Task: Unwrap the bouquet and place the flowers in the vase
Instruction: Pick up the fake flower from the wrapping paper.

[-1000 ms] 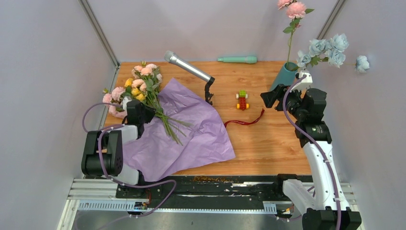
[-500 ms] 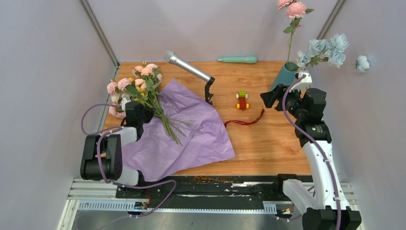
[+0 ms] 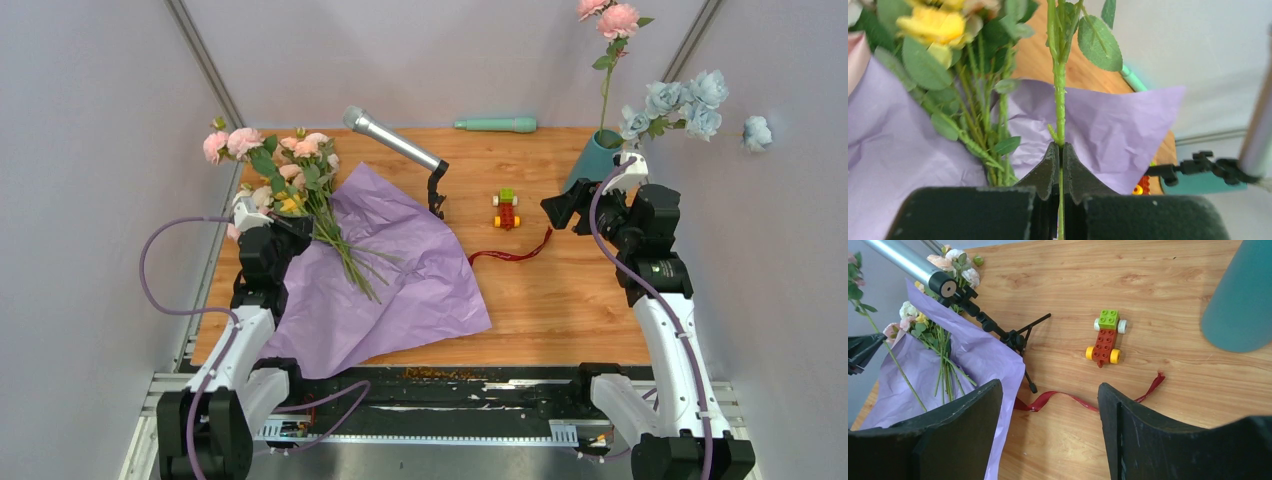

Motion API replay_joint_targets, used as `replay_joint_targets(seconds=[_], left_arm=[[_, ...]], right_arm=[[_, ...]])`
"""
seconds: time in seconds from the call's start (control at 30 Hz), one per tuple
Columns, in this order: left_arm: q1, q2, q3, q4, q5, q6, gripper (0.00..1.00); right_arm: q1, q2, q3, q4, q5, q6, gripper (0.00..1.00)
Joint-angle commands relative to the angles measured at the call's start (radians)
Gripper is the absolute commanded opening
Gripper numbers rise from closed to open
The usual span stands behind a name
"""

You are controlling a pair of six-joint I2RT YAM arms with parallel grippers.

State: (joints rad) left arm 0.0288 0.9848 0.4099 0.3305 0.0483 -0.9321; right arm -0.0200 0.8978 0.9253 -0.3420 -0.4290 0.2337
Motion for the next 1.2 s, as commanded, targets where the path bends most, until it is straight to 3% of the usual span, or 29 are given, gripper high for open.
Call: replay_joint_targets(seconds=[0.0,0.37,0.67,0.83,0.97,1.17], left_arm=[[-0.010,-0.131,0.015,-0.012,0.079,0.183,0.00],[-0.365,-0.260,0.194,-0.073,0.145,0.533,0.00],[-0.633,-0.168,0.382,-0.096,0.301,0.661,0.00],[-0.720,-0.067,0.471,-0.030,0.407,0.635,0.00],[-0.746,-0.055,0.434,0.045,0.438,0.621,0.00],[-0.747,-0.106,0.351,0.104,0.439,0.584,0.00]], right_arm=[[0.004,-0.005,0.048,0.003,-0.071,0.000,0.71],[0.016,0.007,0.069,0.073,-0.360,0.097,0.75],[0.230,0.052,0.109,0.149,-0.389,0.100,0.76],[0.381,0.094,0.083,0.373,-0.371,0.207,0.77],[0.494,0.110,0.047,0.577,-0.321,0.297,0.78],[0.535,0.120,0.054,0.624,-0.252,0.324,0.78]])
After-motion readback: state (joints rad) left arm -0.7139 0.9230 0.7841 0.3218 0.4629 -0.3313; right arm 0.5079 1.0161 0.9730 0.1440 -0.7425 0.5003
